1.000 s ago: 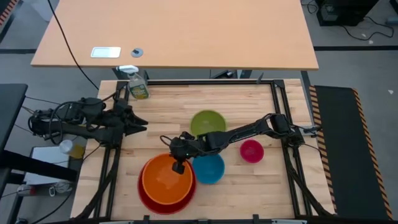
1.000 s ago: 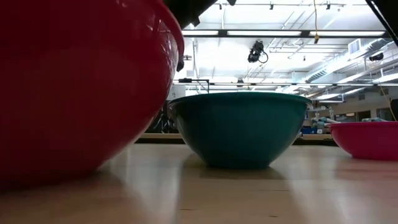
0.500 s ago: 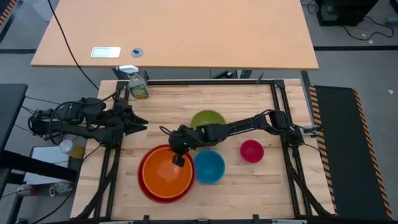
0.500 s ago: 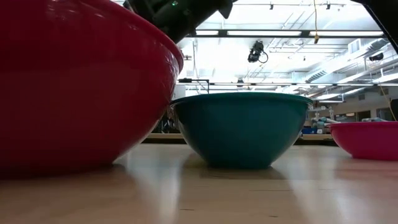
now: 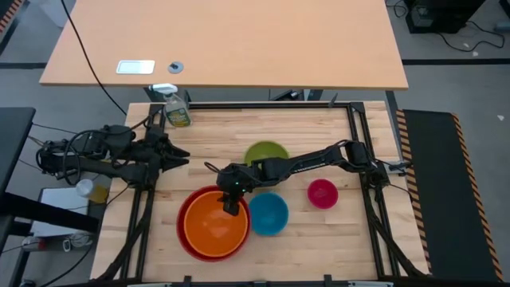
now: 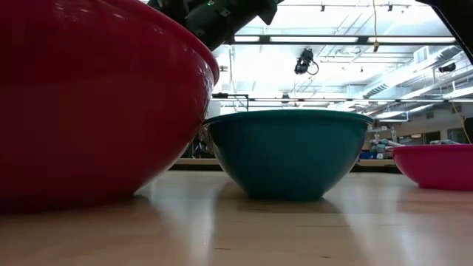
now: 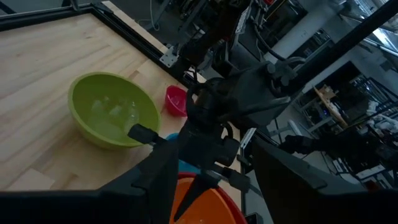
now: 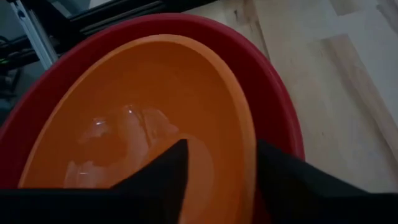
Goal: Nest bowls inside each other
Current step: Stack the orange bowl on top of the red bowl, then stack the light green bowl on top of the orange bowl
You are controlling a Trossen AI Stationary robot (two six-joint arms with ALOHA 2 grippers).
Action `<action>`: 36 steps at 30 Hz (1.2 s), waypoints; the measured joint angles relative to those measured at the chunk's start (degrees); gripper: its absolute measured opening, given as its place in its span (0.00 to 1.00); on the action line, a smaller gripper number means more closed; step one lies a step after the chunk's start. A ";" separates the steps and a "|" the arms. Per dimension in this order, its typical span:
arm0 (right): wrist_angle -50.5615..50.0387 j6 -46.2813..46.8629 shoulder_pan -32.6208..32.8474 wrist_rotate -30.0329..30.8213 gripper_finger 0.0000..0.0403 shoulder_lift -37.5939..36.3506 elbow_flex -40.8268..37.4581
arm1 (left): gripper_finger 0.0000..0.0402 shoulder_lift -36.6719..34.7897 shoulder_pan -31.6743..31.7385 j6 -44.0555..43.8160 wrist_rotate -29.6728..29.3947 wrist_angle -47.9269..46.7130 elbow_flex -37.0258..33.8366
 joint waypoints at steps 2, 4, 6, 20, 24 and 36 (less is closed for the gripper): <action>-0.10 -0.19 0.01 -0.66 0.55 0.00 0.00 | 0.52 0.00 0.00 -0.02 0.00 0.00 0.00; -1.22 -0.21 -0.28 -1.75 0.63 -0.48 0.00 | 0.52 0.00 -0.01 -0.22 0.00 -0.06 0.00; -1.85 -0.10 -0.46 -1.77 0.69 -1.44 -0.02 | 0.52 0.00 0.00 -0.38 -0.02 -0.35 0.00; -18.42 -0.87 -1.20 9.72 0.76 -11.00 0.04 | 0.52 -0.01 -0.02 -0.47 -5.99 -1.90 0.00; -31.19 1.95 -2.95 14.78 0.74 -14.67 0.04 | 0.52 1.13 -0.02 -1.97 -6.35 -2.67 0.01; -21.14 -4.95 -5.07 23.73 0.59 -30.27 -18.80 | 0.52 12.95 0.00 0.26 -8.82 -5.06 0.00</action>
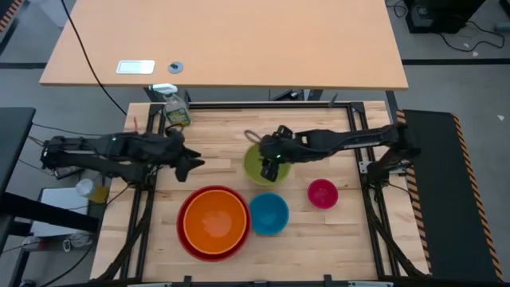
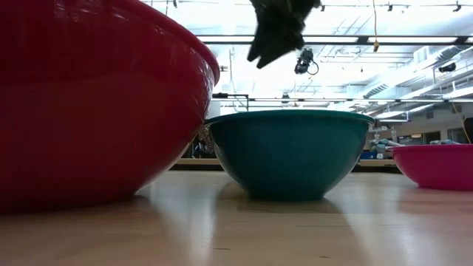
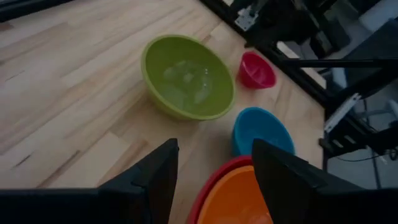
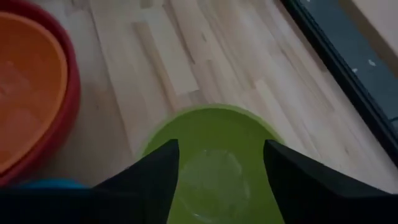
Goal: Nest bowls inside each other
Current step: Stack the light green bowl on top of the orange bowl
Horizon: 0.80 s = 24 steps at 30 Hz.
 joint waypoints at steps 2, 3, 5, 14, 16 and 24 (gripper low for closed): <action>3.49 1.32 -0.56 -0.42 0.56 -3.37 -4.71 | 0.52 1.89 0.00 -1.45 -0.23 0.07 0.00; 5.18 2.37 -0.79 -0.44 0.55 -4.92 -6.70 | 0.52 2.92 -0.02 -2.35 -0.87 0.37 0.00; 6.81 4.22 -1.42 -0.49 0.53 -7.38 -9.91 | 0.52 4.84 -0.02 -3.43 -2.48 1.47 0.00; 8.44 2.79 -6.77 -13.14 0.52 -9.01 -13.28 | 0.52 10.56 0.81 -0.19 -10.17 11.67 -0.02; 8.82 2.79 -7.96 -13.54 0.52 -8.36 -13.29 | 0.52 10.70 1.13 -0.05 -12.46 12.00 -0.02; 10.18 0.39 -11.99 -15.71 0.52 -5.67 -13.29 | 0.52 9.47 1.25 2.48 -18.58 10.96 0.00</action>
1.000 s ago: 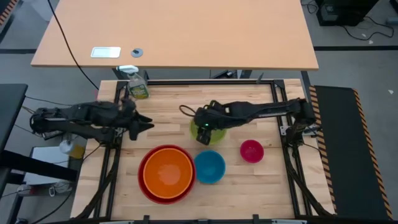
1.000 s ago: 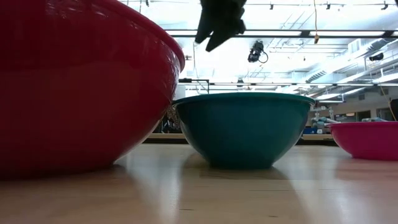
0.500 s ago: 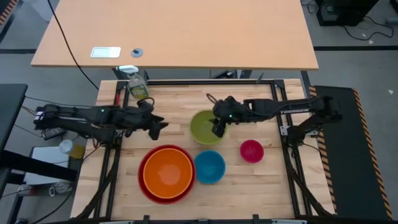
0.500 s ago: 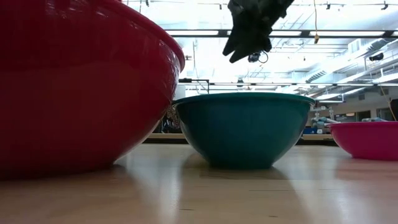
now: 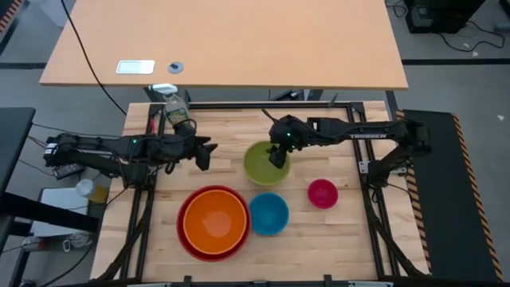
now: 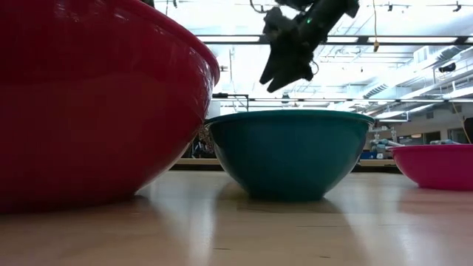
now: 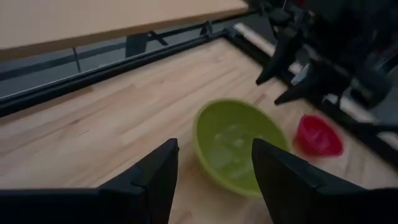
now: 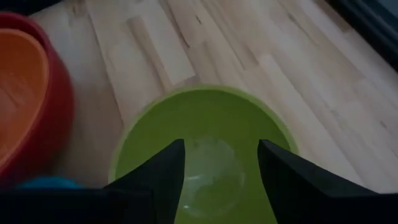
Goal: Nest bowls inside each other
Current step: Stack the light green bowl on top of the orange bowl
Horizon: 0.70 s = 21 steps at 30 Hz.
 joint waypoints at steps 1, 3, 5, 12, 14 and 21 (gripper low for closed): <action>-0.18 -0.09 -0.43 -0.39 0.52 0.67 0.00 | 0.52 -0.01 -0.07 0.35 0.04 -0.71 -0.03; -0.51 -0.12 -1.06 0.17 0.52 2.20 0.00 | 0.52 -0.01 -0.48 0.31 0.00 -1.26 -0.02; -1.52 -0.03 -1.63 2.38 0.52 3.30 0.00 | 0.52 0.01 -0.81 0.25 0.13 -2.42 -0.02; -8.96 6.45 -7.22 3.77 0.52 6.08 -0.02 | 0.52 0.01 -1.29 0.01 2.16 -3.91 -0.02; -9.32 5.14 -8.21 3.39 0.52 5.88 -0.02 | 0.52 0.01 -1.25 0.09 2.16 -3.89 -0.02; -9.20 3.84 -11.07 -2.90 0.51 6.66 0.02 | 0.52 0.03 -1.20 0.73 2.16 -3.91 -0.02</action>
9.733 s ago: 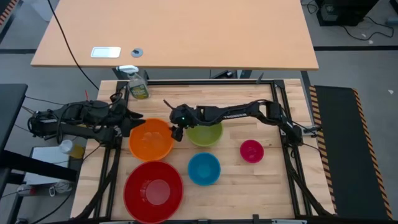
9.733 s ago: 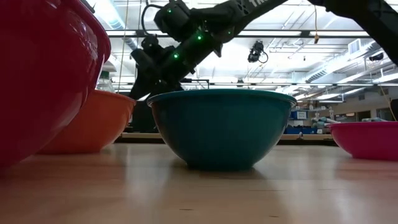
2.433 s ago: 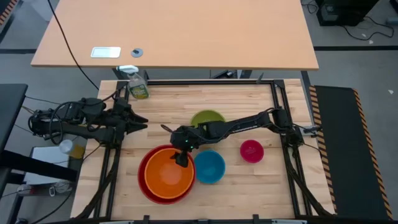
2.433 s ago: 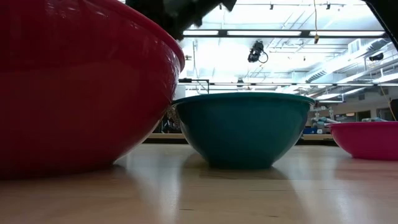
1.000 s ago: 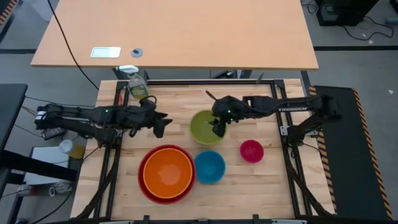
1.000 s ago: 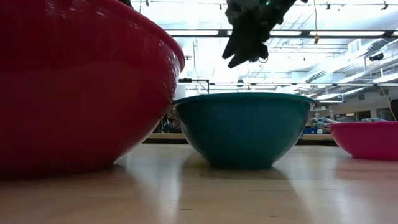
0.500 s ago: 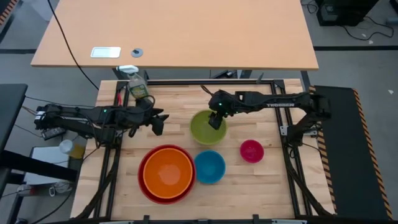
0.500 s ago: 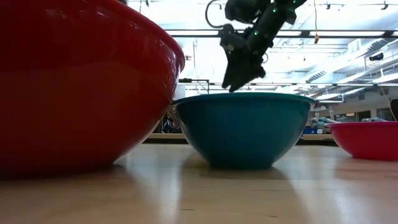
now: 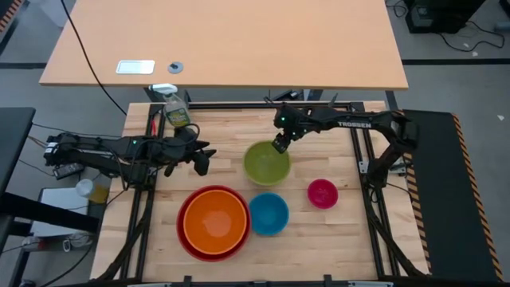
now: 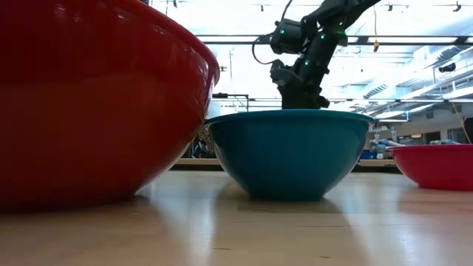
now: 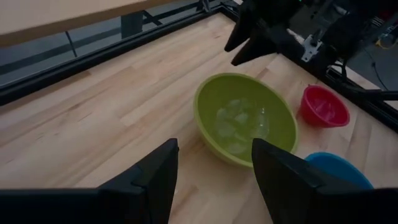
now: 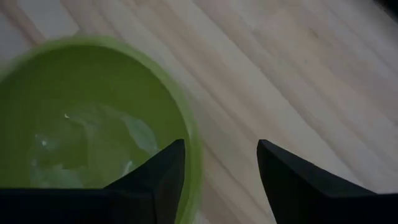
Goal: Nest bowls inside each other
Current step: Stack the light green bowl on top of the orange bowl
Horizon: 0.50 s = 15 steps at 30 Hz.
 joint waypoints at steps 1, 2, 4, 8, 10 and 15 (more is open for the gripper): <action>-0.37 -0.27 -0.13 -0.74 0.51 0.62 0.00 | 0.52 0.00 0.00 0.00 0.00 0.00 0.00; -0.54 -0.43 0.00 -1.62 0.51 1.44 0.00 | 0.52 0.00 0.04 0.06 -0.02 0.00 0.00; -0.62 -0.57 0.48 -3.54 0.51 3.22 0.00 | 0.52 0.00 0.47 0.68 0.00 0.02 0.00; -1.37 -0.05 2.11 -3.86 0.50 7.02 -0.01 | 0.52 -0.01 1.37 0.55 -0.01 0.07 0.00; -1.58 0.98 2.75 -3.36 0.50 8.27 -0.02 | 0.52 0.00 1.63 -0.31 0.00 0.08 0.00; -2.18 1.64 3.45 -2.98 0.44 10.13 -0.02 | 0.52 -0.02 1.62 -0.75 0.00 0.18 0.00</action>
